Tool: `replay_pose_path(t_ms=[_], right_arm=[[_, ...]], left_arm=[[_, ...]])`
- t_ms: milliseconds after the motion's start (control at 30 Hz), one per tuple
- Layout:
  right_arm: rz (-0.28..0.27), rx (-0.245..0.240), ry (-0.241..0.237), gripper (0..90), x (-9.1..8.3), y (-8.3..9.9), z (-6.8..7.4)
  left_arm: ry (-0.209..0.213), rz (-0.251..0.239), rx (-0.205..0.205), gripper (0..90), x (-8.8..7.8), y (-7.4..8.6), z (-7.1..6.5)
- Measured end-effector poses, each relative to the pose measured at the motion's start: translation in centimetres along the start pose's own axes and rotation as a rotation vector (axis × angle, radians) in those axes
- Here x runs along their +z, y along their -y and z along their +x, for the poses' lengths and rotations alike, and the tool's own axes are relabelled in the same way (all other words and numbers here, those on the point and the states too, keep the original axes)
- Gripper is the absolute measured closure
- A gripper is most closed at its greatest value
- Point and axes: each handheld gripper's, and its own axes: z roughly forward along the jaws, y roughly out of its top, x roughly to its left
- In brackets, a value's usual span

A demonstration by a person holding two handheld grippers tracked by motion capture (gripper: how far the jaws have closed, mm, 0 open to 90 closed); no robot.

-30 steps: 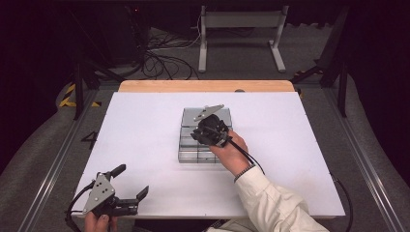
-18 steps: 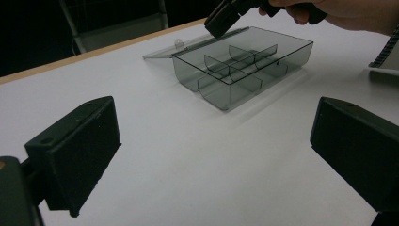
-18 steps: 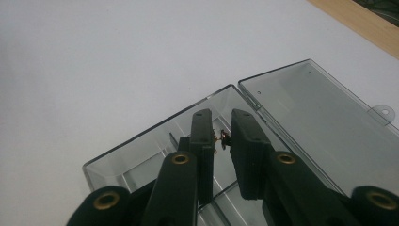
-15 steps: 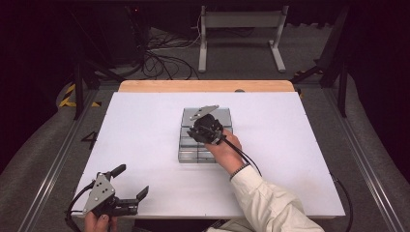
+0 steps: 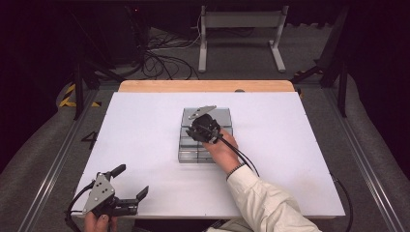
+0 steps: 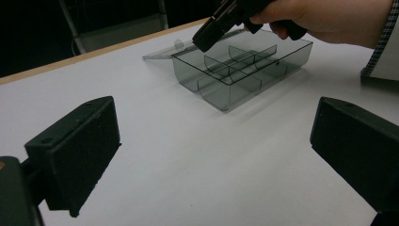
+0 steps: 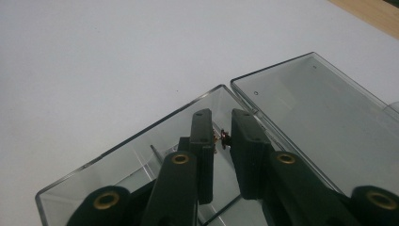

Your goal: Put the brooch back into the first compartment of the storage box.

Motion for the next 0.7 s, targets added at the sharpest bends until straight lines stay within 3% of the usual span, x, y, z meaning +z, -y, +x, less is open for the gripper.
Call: replay_pose_path(t_ms=[700], right_arm=[[0.047, 0.019, 0.002, 79.5, 1.1, 0.3, -0.3]], left_arm=[[0.002, 0.003, 0.001, 2.7, 0.0, 0.0, 0.0]])
